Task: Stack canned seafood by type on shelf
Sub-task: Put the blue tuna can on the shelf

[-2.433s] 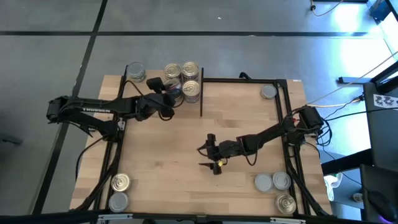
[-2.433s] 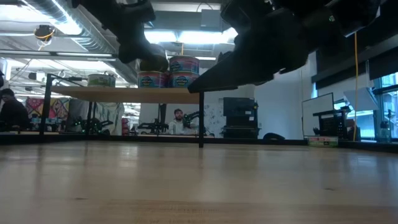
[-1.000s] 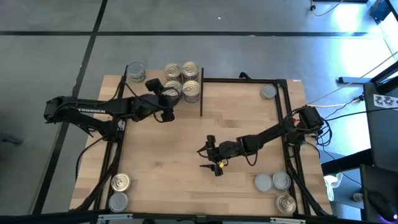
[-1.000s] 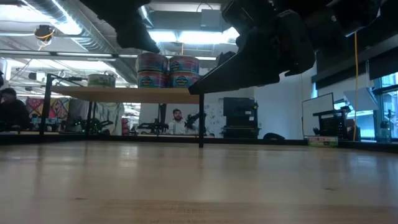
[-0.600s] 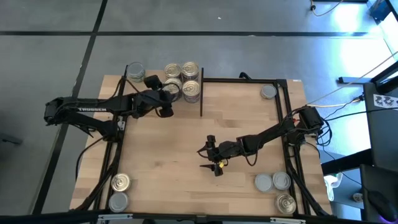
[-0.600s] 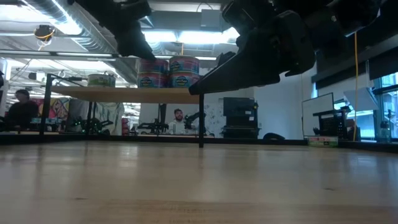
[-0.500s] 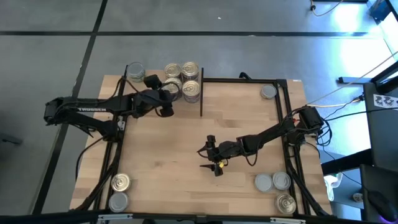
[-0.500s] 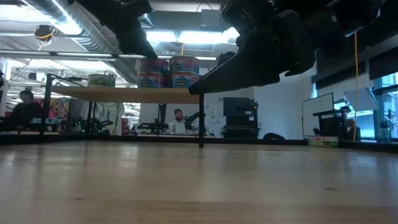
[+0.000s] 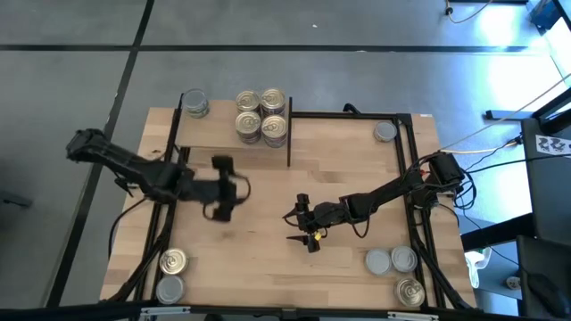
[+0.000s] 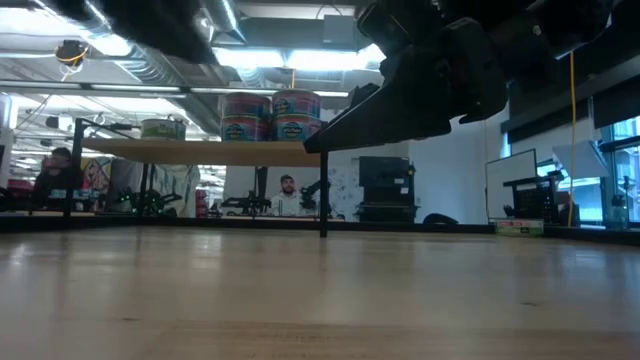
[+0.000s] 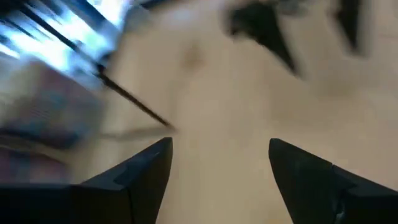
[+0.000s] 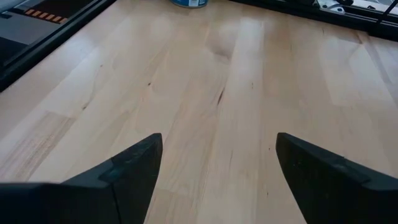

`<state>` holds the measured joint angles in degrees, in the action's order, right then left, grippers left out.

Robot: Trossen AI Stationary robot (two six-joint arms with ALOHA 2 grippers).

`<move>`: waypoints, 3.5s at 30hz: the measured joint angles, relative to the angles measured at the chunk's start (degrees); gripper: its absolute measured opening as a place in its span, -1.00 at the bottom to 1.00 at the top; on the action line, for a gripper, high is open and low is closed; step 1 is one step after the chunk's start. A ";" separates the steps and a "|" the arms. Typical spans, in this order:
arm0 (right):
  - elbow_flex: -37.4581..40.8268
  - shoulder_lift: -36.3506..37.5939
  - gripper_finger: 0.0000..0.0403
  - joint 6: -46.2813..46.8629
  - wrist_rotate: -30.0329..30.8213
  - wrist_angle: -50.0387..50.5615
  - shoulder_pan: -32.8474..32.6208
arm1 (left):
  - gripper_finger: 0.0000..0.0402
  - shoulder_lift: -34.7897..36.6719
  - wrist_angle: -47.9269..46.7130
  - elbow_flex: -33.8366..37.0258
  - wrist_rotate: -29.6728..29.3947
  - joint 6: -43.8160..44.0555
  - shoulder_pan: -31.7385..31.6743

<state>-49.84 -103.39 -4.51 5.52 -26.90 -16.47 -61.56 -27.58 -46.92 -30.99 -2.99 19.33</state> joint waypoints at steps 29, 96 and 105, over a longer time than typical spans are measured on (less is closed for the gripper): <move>-0.02 0.00 0.55 -0.26 0.00 -0.06 0.00 | 0.32 -11.68 -28.66 0.04 48.20 97.59 35.43; -0.04 0.00 0.55 -0.01 -0.59 -1.73 0.00 | 0.31 -23.64 20.54 -0.30 11.58 20.44 4.30; -0.07 0.00 0.55 6.08 -5.09 -7.22 -0.08 | -0.05 -23.34 23.88 5.40 10.01 30.17 14.89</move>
<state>-49.91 -103.39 1.57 0.43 -34.13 -16.55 -84.90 -3.70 -41.52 -20.99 27.18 34.22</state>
